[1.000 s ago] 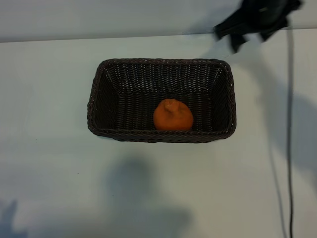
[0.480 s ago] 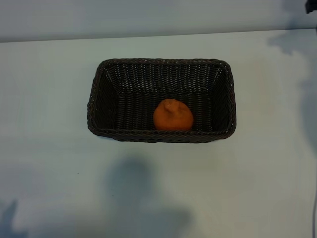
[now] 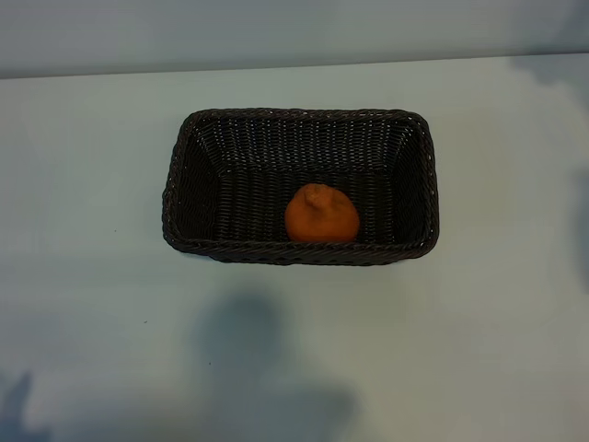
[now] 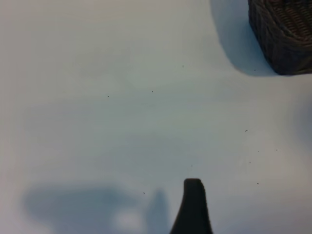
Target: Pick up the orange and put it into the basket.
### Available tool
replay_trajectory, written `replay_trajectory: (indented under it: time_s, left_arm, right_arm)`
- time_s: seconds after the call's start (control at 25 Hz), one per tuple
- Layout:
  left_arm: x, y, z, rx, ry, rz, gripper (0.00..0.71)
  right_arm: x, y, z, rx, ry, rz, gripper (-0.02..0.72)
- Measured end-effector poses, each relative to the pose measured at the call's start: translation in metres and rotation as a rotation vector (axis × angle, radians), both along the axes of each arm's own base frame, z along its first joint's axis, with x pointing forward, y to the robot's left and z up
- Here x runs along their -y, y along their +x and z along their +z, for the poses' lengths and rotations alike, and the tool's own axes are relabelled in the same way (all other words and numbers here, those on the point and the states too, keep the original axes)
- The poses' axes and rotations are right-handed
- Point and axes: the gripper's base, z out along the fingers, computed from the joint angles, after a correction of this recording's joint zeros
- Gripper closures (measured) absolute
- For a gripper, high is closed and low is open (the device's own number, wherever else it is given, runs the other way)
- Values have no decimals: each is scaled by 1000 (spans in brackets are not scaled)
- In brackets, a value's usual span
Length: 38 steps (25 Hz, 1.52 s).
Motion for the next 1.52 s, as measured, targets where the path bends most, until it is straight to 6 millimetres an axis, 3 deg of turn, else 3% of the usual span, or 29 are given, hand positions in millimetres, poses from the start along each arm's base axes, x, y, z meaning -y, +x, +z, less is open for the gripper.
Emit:
replay_trajectory:
  time_s: [0.2, 0.44, 0.76, 0.88, 1.0, 1.16, 1.28, 1.52]
  left_arm:
    - [0, 0, 0, 0, 0, 0, 117]
    - [0, 0, 0, 0, 0, 0, 117]
    - [0, 0, 0, 0, 0, 0, 117]
    - [0, 0, 0, 0, 0, 0, 117]
    - [0, 0, 0, 0, 0, 0, 117]
    - [0, 0, 0, 0, -1, -1, 117]
    - [0, 0, 0, 0, -1, -1, 117]
    - [0, 0, 0, 0, -1, -1, 117]
  right_arm:
    - [-11, -44, 44, 94, -20, -5, 104]
    - [-29, -121, 88, 216, -60, 0, 104]
    - [-54, -226, 113, 379, -118, 12, 105]
    - [-65, -276, 119, 476, -155, 11, 105]
    - [-75, -318, 113, 565, -171, 12, 108]
    - [-89, -358, 94, 712, -162, 33, 129]
    - [-96, -379, 73, 782, -169, 39, 146]
    - [-101, -403, 18, 831, -191, 44, 149]
